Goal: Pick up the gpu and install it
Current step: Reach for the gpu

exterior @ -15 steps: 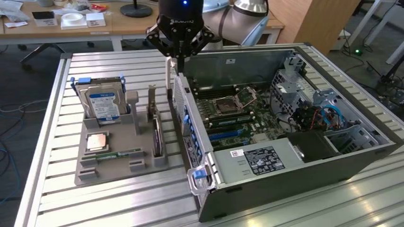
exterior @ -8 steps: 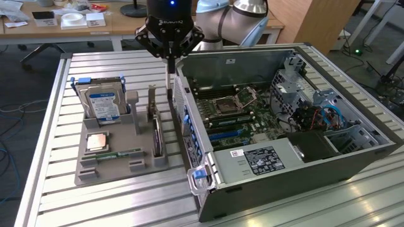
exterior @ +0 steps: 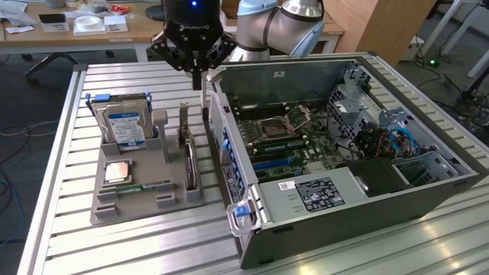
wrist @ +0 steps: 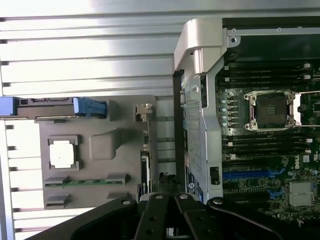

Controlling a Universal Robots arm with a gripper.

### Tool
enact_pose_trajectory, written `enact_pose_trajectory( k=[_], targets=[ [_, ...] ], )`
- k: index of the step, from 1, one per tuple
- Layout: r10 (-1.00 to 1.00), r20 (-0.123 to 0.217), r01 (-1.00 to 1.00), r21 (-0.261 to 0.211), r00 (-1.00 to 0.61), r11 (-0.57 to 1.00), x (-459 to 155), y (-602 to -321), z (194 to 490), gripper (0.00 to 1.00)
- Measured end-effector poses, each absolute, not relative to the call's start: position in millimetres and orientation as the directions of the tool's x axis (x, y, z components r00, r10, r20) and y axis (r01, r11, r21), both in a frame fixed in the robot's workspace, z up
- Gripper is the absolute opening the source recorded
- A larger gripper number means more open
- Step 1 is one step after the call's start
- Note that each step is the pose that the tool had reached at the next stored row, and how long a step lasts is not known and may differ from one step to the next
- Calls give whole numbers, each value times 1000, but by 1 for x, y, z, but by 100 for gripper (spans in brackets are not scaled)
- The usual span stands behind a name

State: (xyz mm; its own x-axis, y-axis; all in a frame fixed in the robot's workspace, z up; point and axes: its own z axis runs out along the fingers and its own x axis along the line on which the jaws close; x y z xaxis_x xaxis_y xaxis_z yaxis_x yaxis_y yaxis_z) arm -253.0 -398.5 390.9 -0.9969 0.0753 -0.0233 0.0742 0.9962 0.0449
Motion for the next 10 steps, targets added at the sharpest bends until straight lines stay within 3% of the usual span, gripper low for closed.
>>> enact_pose_trajectory(
  k=[10],
  targets=[
    [75, -23, 74, 45, -997, 996, -270, -398, 390, 11]
  ],
)
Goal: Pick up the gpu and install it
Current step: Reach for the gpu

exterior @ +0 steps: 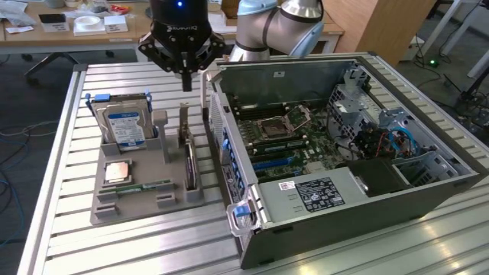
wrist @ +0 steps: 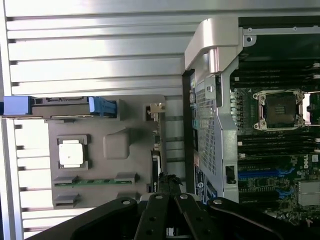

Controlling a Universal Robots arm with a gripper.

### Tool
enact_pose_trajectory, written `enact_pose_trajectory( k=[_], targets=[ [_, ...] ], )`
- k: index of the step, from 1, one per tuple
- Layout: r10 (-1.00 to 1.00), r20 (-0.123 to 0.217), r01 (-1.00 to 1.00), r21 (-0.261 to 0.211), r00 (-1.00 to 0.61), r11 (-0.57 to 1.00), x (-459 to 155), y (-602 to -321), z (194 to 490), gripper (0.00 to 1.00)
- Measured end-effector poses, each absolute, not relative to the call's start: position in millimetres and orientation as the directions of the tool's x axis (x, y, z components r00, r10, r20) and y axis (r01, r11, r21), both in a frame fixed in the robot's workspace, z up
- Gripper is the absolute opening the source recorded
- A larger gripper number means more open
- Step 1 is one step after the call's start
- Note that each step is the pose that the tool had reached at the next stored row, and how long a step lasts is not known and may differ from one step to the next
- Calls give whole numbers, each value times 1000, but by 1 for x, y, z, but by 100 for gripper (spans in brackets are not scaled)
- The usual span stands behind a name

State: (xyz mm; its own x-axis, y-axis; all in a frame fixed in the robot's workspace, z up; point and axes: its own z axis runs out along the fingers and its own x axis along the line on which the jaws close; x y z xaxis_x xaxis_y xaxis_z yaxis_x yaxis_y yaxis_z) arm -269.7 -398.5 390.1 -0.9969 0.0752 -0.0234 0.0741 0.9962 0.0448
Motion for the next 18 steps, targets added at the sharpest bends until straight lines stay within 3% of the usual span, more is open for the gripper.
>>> enact_pose_trajectory(
  k=[18],
  targets=[
    [75, -23, 74, 45, -997, 996, -271, -410, 390, 11]
  ],
)
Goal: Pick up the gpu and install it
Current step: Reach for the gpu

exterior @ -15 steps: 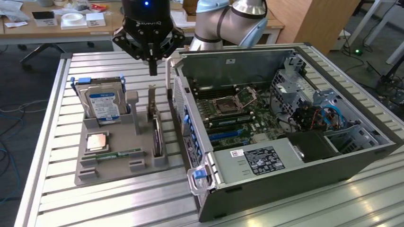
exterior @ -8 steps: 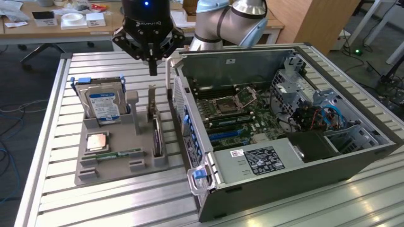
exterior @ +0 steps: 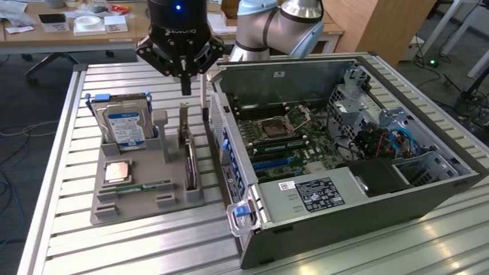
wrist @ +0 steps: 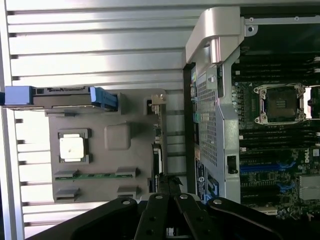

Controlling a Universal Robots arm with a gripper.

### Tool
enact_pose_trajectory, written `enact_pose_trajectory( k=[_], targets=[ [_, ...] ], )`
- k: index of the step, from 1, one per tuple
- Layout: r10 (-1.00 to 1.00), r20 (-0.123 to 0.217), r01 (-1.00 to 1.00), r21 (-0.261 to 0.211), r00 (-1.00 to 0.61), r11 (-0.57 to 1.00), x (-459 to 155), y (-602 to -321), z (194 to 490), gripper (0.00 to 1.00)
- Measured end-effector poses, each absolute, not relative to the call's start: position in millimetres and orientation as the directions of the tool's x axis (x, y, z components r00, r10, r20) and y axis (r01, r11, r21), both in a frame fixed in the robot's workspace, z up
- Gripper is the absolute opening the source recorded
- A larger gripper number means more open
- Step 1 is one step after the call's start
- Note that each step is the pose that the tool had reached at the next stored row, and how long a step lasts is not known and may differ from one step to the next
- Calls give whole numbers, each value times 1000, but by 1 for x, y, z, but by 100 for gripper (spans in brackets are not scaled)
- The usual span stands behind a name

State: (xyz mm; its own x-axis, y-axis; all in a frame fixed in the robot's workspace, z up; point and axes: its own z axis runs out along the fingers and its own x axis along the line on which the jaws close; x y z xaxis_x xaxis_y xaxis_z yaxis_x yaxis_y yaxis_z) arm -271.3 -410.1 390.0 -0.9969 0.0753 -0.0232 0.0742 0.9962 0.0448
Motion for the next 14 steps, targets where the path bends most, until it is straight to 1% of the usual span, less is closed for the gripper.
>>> enact_pose_trajectory(
  k=[14],
  targets=[
    [75, -23, 74, 45, -997, 996, -274, -430, 390, 11]
  ],
)
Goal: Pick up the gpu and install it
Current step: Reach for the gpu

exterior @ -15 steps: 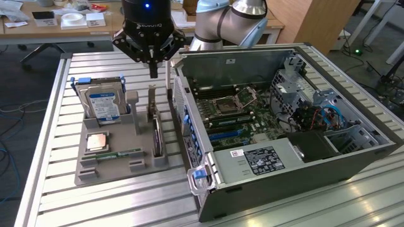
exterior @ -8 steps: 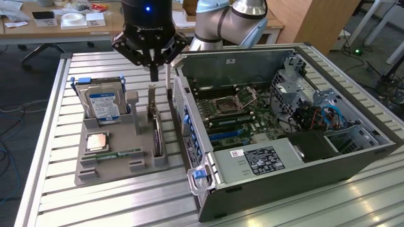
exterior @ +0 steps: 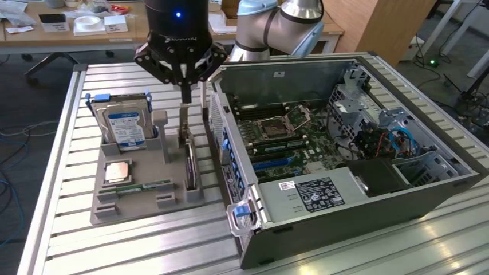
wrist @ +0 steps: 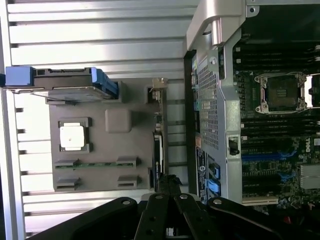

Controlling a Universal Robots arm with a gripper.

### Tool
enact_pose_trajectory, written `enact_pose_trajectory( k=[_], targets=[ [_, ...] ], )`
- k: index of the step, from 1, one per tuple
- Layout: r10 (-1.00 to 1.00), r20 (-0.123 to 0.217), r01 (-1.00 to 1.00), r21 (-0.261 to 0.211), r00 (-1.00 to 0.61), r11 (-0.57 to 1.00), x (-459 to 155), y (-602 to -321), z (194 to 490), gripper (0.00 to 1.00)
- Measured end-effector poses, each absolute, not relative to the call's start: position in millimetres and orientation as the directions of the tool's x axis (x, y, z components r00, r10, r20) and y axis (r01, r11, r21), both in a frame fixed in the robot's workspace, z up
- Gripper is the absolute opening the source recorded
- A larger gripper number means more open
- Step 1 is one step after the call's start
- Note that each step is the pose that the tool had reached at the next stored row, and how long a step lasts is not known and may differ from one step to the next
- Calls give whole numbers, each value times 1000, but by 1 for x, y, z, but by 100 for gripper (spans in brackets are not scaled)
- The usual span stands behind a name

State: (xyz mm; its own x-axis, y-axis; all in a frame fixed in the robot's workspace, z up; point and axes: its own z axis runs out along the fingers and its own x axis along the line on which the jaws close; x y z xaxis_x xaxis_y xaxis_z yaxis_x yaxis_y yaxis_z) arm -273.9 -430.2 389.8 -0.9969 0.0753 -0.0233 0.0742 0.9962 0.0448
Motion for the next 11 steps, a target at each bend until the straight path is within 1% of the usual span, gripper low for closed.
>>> enact_pose_trajectory(
  k=[11],
  targets=[
    [75, -23, 74, 45, -997, 996, -281, -434, 389, 11]
  ],
)
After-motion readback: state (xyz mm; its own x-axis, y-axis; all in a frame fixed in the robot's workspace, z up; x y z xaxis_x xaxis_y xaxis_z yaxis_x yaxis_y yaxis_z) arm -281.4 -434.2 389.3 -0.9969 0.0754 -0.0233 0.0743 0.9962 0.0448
